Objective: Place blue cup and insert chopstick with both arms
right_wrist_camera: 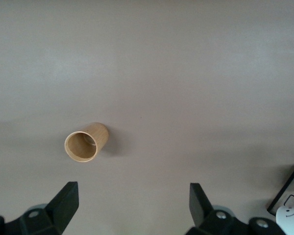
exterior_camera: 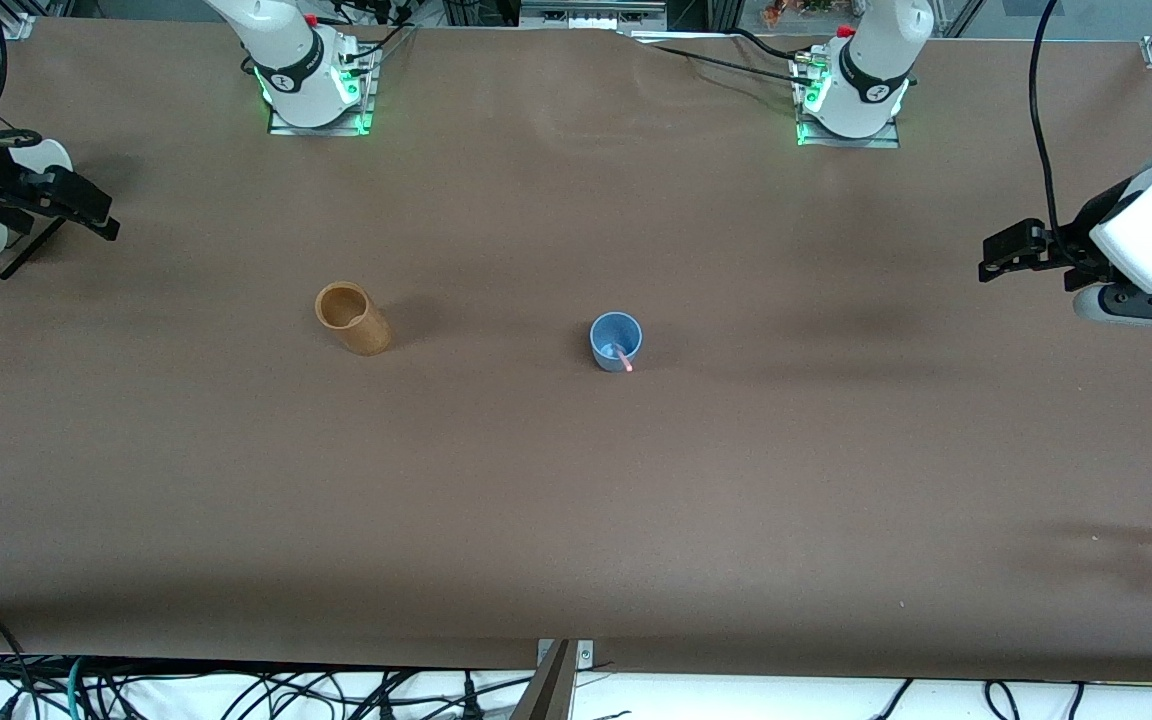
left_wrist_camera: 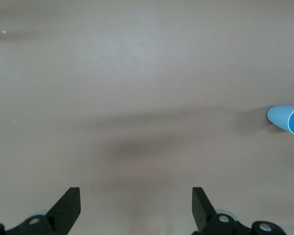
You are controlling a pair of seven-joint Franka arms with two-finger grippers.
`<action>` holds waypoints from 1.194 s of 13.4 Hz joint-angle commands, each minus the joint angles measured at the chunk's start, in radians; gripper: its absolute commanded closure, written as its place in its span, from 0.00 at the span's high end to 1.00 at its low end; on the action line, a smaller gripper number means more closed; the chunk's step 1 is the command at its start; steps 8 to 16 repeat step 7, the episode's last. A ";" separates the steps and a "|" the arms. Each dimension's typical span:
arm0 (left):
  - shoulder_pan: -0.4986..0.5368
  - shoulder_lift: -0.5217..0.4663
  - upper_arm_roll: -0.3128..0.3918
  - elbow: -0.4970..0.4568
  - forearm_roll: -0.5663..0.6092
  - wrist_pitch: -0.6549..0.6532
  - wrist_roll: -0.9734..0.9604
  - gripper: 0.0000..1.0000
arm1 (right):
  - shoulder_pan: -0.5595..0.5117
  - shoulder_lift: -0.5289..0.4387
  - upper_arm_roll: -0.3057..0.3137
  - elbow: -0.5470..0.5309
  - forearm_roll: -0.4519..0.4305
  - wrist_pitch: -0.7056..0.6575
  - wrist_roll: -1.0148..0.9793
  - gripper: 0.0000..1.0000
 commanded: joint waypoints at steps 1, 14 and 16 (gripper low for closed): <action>-0.004 -0.003 0.003 0.003 0.002 -0.009 0.019 1.00 | -0.015 -0.030 0.014 -0.047 0.024 0.038 -0.006 1.00; -0.004 -0.003 0.003 0.003 0.002 -0.009 0.019 1.00 | 0.028 -0.011 -0.025 -0.036 0.024 0.031 -0.027 1.00; -0.004 -0.003 0.003 0.003 0.002 -0.009 0.019 1.00 | 0.028 -0.011 -0.025 -0.036 0.024 0.031 -0.027 1.00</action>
